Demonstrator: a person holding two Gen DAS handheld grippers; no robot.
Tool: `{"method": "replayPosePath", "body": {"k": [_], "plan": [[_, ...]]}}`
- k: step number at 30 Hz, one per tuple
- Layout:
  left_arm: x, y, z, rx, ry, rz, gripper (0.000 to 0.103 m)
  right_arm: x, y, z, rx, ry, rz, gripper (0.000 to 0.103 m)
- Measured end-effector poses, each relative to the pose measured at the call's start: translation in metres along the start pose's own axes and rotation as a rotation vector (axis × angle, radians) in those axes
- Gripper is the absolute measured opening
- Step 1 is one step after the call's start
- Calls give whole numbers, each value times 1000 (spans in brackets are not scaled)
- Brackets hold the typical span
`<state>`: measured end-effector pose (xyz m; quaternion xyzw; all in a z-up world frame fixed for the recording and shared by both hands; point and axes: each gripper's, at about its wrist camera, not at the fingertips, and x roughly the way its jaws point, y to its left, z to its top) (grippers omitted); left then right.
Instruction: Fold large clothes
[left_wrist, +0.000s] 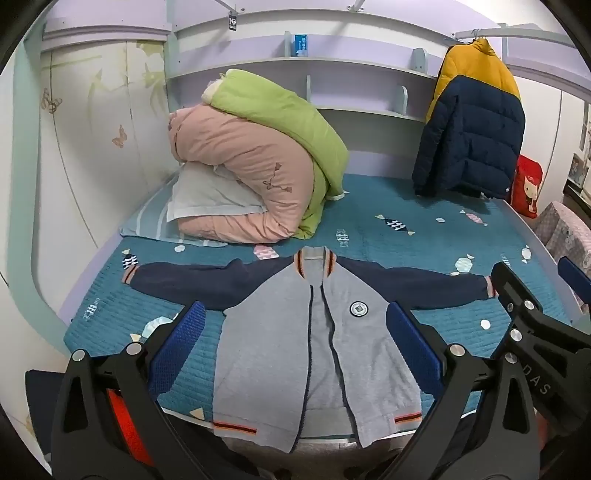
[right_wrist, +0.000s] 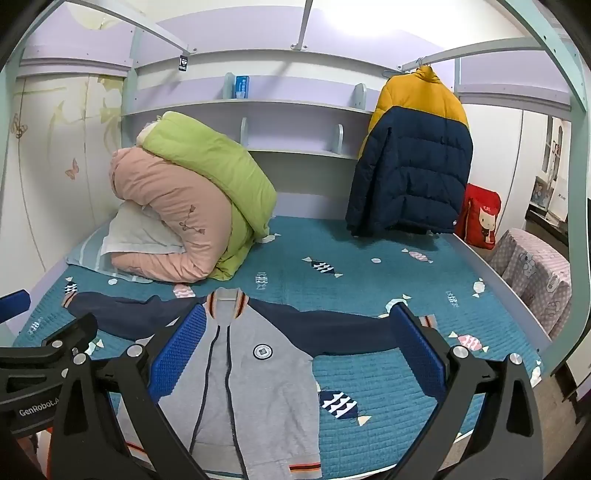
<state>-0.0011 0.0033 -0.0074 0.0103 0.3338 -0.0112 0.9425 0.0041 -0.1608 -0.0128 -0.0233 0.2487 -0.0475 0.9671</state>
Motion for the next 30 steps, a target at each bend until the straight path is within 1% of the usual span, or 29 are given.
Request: {"method": "replayPosePath", "body": {"k": [4,15,18,30], "plan": [[-4,0,4,7,-7,16,98,0,0,0,1,-1,-1,96],[-6,3,3,-4,0,8,98,-4,-3,1,7,-2,1,96],[-6,4,3,-2,2,16,98,-4,-2,-1,5,-2,-4,96],[-4,4,2,-9,17,2,98,-6,-1,-5,6,4,-5,96]]}}
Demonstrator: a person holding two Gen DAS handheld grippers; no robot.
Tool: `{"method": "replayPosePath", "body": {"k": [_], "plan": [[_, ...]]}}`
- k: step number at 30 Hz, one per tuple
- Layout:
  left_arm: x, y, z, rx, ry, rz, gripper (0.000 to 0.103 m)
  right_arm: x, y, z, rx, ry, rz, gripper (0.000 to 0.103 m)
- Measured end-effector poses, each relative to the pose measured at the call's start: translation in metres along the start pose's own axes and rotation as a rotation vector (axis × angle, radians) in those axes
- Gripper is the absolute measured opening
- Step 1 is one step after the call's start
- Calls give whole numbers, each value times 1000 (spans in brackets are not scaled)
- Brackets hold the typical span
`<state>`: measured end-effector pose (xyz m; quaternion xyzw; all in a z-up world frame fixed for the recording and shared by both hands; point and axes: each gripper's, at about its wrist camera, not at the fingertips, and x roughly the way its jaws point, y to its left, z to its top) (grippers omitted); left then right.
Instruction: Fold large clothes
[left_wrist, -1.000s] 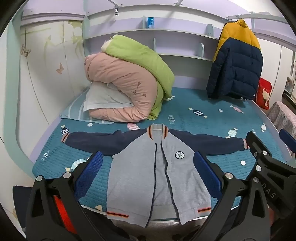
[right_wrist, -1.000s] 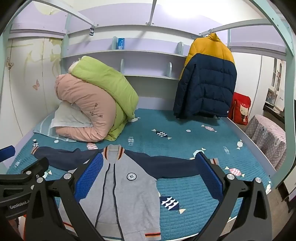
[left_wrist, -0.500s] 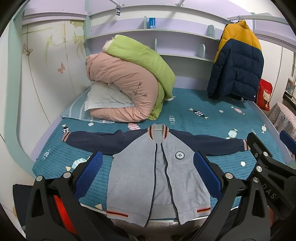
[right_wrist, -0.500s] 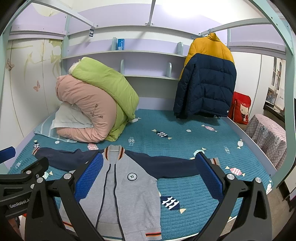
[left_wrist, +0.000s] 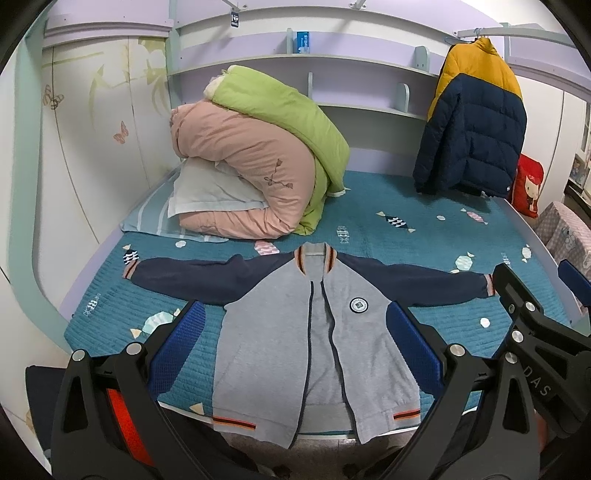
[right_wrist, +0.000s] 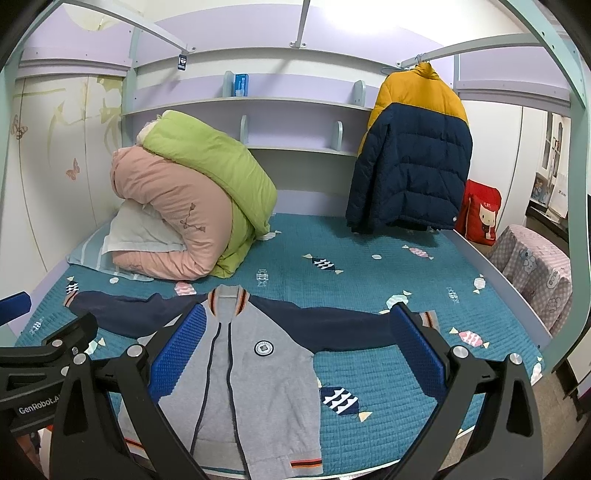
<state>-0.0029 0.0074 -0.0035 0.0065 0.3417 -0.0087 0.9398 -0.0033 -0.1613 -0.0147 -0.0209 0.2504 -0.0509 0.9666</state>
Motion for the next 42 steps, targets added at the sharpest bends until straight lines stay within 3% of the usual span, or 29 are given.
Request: {"method": "replayPosePath", "body": {"k": [42], "plan": [[1,-2,-9,5,8,7,98,1,-2,3,-1,6,1,96]]}}
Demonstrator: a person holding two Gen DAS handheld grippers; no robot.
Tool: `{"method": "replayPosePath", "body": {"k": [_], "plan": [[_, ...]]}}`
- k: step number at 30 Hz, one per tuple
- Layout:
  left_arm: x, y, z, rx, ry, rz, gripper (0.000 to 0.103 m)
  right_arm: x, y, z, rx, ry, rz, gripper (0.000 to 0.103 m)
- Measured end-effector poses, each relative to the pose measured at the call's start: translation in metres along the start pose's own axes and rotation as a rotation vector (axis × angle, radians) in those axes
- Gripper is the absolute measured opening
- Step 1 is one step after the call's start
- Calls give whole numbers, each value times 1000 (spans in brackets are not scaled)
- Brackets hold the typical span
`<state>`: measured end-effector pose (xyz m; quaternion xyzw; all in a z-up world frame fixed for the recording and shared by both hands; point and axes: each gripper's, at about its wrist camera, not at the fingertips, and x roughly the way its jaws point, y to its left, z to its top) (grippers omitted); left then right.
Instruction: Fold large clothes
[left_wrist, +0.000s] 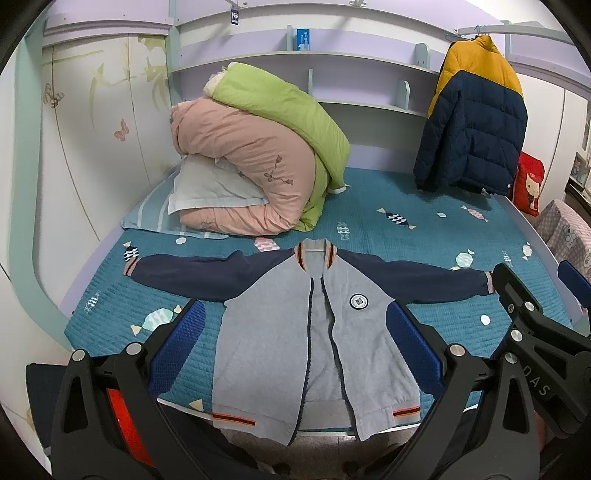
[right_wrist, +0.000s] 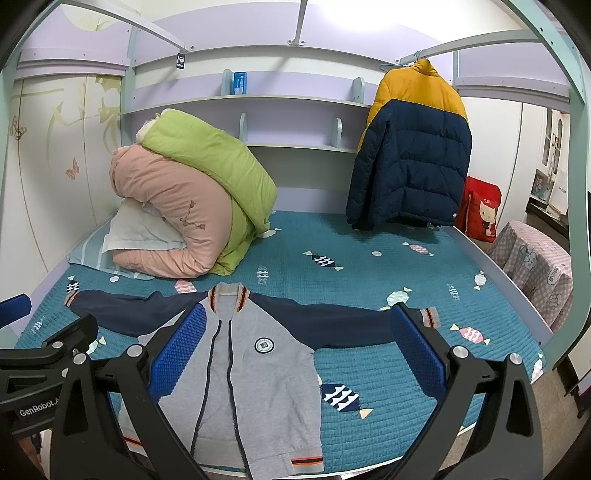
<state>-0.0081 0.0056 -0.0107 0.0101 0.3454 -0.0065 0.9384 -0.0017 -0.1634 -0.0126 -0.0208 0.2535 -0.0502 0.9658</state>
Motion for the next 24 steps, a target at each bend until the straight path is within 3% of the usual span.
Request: {"method": "replayPosePath", "body": {"k": [14,24], "plan": [[-2,1,-1,-31,28,0,98,1,0,-9,-9,9,53,96],[29,29,9,-54,66,11,98,38,37,1,-45,72,114,96]]}}
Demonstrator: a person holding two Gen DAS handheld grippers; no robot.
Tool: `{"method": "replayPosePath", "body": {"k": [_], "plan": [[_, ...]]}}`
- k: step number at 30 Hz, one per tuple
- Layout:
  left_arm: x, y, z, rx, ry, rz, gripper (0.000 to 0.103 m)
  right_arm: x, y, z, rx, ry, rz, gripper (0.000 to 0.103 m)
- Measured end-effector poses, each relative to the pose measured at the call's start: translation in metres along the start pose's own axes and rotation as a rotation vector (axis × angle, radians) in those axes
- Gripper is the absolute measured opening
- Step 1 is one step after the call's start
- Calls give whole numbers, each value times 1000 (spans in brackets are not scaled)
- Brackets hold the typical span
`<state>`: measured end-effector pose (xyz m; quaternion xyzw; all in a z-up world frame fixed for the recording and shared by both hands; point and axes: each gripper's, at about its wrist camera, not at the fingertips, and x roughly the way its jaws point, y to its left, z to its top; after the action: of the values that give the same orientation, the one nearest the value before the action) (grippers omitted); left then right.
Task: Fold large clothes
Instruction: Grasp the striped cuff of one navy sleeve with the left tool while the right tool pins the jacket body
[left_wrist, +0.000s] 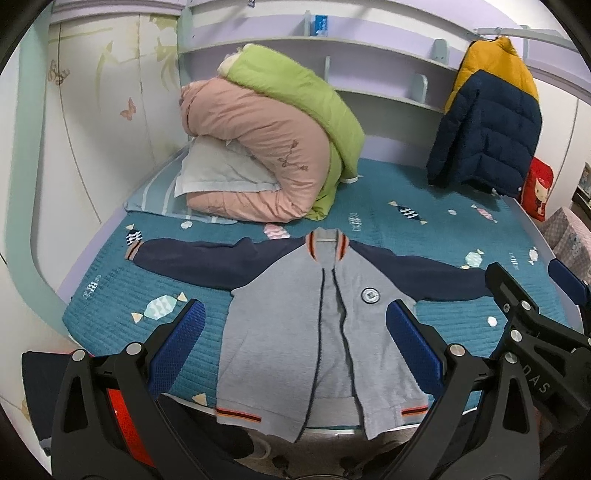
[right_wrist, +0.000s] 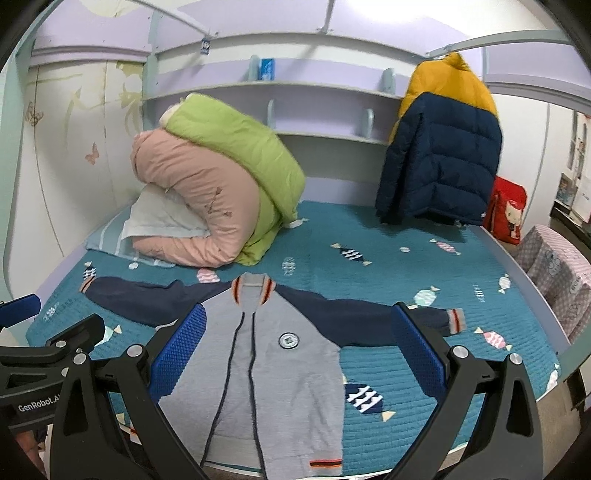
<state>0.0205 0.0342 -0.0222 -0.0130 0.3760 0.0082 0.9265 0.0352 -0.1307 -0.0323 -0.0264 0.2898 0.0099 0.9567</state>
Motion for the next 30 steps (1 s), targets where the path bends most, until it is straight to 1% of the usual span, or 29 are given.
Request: {"method": "replayPosePath", "body": {"k": [5,6,8,11,14,17,20,22,23,24,25,26,27,28,29,30], "plan": [[38,36,7,-48,45,20,98,45,26,6,-5,84,77,96],[44,43,8,-59,54,24,98,56,35,6,-15,100,81,96],[66,64,10,-93,85,33,98,75,48,6,-36,126,93,96],[97,93,10,-143,129,34,98,105,70,7,-60,167,136,96],[132,123,12,-177,174,69,98,139,94,9,-82,201,175,96],[166,157,15,-221,219,79,98,176,120,14,-90,232,230,94],[196,193,21,-259,246,99,98,216,147,21,-99,262,251,86],[216,217,24,-287,267,122,98,243,162,26,-88,289,274,73],[226,230,26,-299,276,130,98,260,171,28,-84,313,294,70],[234,240,28,-310,282,130,98,276,178,29,-88,340,289,63],[244,254,30,-329,286,121,98,292,187,29,-93,370,287,55],[255,265,31,-349,288,102,98,305,192,29,-90,389,301,52],[266,277,32,-365,301,85,98,320,198,27,-85,421,311,46],[281,292,33,-383,325,69,98,328,202,25,-80,445,311,41],[294,306,34,-404,332,61,98,343,207,21,-68,474,316,39],[305,319,35,-422,339,69,98,354,212,17,-59,496,314,38]]}}
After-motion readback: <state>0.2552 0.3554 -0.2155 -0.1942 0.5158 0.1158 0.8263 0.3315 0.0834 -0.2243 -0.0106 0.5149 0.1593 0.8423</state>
